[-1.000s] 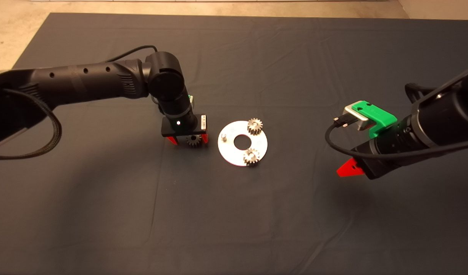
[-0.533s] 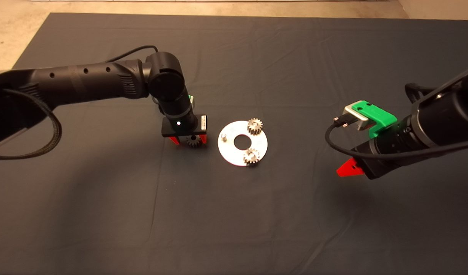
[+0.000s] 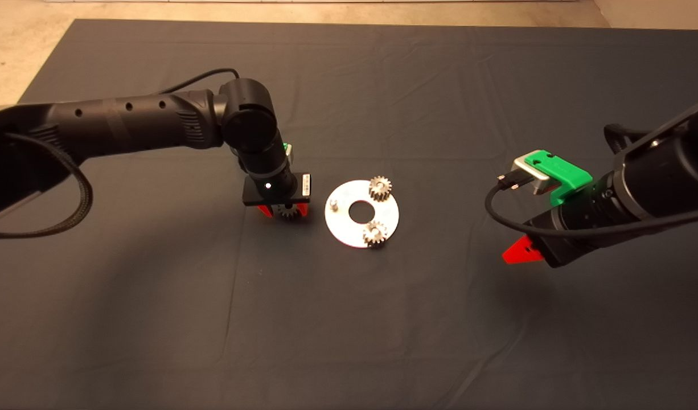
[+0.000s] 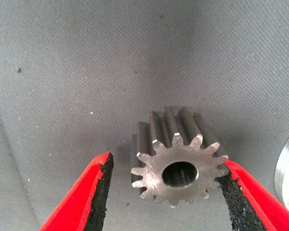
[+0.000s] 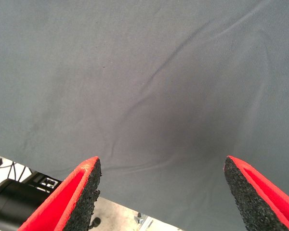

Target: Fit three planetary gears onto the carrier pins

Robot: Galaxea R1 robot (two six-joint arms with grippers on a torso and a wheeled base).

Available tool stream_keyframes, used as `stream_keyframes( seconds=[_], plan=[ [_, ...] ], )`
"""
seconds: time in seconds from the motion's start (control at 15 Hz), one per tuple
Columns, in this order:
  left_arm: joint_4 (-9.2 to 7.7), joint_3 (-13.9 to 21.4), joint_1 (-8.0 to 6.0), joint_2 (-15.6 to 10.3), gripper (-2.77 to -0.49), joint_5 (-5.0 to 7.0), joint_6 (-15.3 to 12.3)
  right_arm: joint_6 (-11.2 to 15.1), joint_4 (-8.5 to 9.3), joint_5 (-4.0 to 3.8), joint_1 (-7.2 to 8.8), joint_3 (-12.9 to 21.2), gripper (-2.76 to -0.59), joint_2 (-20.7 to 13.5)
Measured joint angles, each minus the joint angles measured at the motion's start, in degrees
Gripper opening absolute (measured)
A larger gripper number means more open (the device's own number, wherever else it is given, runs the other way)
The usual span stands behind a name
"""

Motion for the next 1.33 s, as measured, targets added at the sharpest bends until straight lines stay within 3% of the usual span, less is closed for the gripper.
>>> stream_keyframes(
  seconds=[0.47,0.93,1.2,1.33],
  plan=[
    [-0.02,-0.78,0.0,-0.01,-1.75,-0.02,0.01,0.0,0.0,0.0,0.0,0.02,-1.47,0.0],
    [-0.16,-3.26,-0.03,0.0,-1.75,-1.44,0.2,0.0,0.22,0.0,0.0,0.11,-1.47,-0.02],
    [-0.11,-3.29,-0.11,0.18,-1.88,-1.52,0.91,0.0,0.44,0.0,0.0,0.11,-1.47,0.0],
    [-0.05,-3.29,-0.13,0.37,-2.06,-1.82,1.28,0.0,0.46,0.0,0.0,0.11,-1.47,-0.02]
  ],
)
